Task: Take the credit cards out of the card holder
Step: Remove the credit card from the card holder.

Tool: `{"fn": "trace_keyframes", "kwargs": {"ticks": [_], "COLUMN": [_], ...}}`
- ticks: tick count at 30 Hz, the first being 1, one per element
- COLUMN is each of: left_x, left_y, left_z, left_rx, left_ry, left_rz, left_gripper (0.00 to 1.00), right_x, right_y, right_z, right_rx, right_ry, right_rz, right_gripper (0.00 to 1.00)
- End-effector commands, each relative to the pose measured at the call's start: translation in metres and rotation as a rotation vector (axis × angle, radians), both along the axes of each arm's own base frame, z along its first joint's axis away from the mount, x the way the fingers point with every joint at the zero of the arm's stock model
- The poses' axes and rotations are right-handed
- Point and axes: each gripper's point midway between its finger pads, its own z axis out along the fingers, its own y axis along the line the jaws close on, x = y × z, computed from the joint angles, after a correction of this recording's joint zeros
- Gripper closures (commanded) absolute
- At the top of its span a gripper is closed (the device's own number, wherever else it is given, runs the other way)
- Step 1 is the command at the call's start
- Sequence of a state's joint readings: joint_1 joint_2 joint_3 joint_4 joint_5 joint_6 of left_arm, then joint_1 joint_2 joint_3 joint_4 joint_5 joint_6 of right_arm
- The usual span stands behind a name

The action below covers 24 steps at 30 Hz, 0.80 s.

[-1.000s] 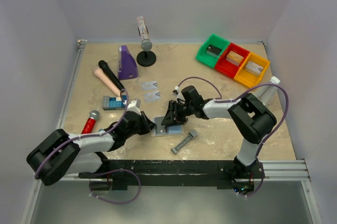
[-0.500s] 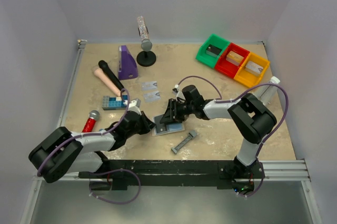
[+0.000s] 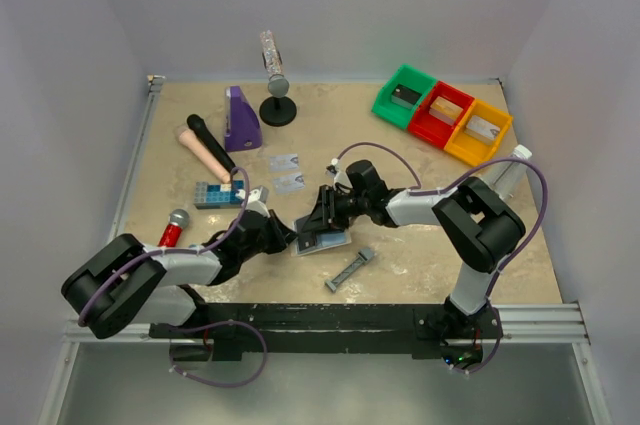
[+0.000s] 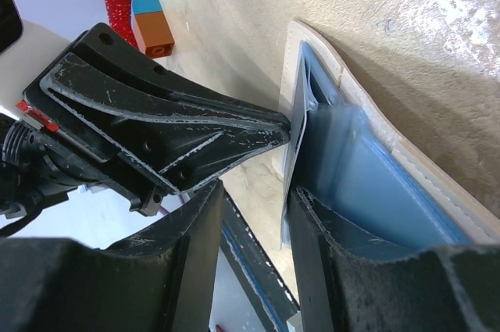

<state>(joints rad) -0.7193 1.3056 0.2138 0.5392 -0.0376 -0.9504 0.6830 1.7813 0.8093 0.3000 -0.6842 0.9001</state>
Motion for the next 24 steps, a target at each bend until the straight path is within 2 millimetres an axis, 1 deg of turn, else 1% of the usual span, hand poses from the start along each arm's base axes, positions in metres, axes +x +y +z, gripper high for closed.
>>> {"fn": "trace_keyframes", "kwargs": {"ticks": [1, 5, 8, 18, 21, 24], "left_x": [-0.004, -0.003, -0.006, -0.009, -0.009, -0.009], "left_y": [-0.004, -0.005, -0.009, -0.014, -0.015, -0.014], "left_z": [0.000, 0.003, 0.005, 0.005, 0.006, 0.009], "left_rx": [-0.029, -0.046, -0.067, -0.096, -0.102, -0.102], "left_ry": [-0.004, -0.014, -0.009, -0.004, -0.004, -0.013], "left_rz": [-0.026, -0.022, -0.048, -0.064, -0.069, -0.065], "left_gripper": [0.95, 0.95, 0.95, 0.95, 0.95, 0.93], "right_x": [-0.005, -0.005, -0.005, -0.006, -0.008, -0.008], "right_y": [0.012, 0.012, 0.012, 0.017, 0.019, 0.017], "right_z": [0.011, 0.004, 0.000, 0.000, 0.000, -0.001], "right_rx": [0.046, 0.022, 0.005, -0.003, -0.004, -0.013], "right_ry": [-0.008, 0.007, 0.016, 0.025, 0.035, 0.032], "right_rz": [0.050, 0.049, 0.044, 0.058, 0.080, 0.072], "right_gripper": [0.57, 0.57, 0.57, 0.56, 0.54, 0.55]}}
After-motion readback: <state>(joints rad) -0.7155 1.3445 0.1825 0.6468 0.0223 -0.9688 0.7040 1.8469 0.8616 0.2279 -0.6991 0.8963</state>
